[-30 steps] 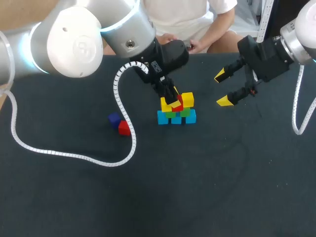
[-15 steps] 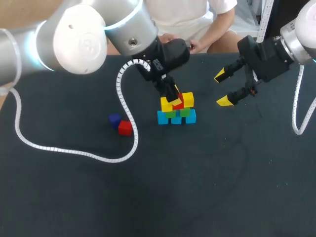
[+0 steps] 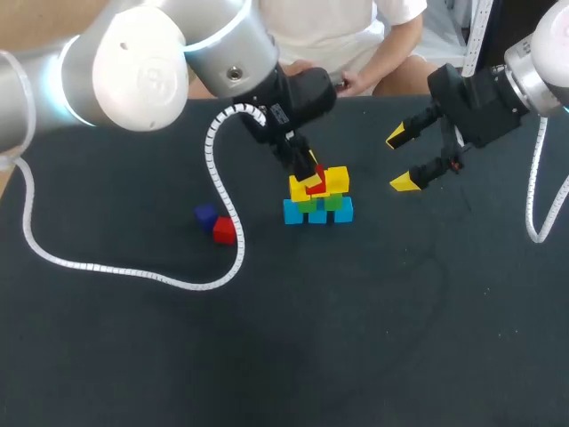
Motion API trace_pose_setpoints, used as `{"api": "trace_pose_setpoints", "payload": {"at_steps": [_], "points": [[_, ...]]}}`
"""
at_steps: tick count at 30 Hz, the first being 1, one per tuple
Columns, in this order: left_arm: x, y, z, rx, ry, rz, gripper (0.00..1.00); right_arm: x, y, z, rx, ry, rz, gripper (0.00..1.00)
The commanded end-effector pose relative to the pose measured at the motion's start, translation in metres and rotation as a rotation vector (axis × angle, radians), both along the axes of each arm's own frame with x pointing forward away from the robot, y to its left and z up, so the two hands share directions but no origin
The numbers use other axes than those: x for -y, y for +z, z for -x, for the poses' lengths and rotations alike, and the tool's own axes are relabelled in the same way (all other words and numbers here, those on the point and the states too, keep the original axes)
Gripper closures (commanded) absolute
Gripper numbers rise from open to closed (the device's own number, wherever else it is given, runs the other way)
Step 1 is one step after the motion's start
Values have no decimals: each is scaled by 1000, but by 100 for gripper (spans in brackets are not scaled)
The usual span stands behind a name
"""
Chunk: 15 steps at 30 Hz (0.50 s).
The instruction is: Place the blue cubes, place green cubes on the blue cubes, place the yellow cubes on the green cubes, then place the red cubes on the yellow cubes, and place purple cube on the red cubes.
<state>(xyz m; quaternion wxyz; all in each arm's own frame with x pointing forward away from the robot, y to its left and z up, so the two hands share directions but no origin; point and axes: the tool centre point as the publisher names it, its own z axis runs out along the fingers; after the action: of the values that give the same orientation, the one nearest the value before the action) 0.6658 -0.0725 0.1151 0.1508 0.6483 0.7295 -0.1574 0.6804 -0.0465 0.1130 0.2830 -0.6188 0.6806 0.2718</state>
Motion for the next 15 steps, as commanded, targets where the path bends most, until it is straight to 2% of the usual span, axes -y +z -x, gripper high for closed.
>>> {"api": "trace_pose_setpoints", "payload": {"at_steps": [1, 15], "points": [[3, -3, -6, -7, -7, 1, 100, 0, 0, 1, 2, -2, -1, 0], [2, -6, -12, -9, -6, 1, 100, 0, 0, 1, 2, -2, -1, 0]]}}
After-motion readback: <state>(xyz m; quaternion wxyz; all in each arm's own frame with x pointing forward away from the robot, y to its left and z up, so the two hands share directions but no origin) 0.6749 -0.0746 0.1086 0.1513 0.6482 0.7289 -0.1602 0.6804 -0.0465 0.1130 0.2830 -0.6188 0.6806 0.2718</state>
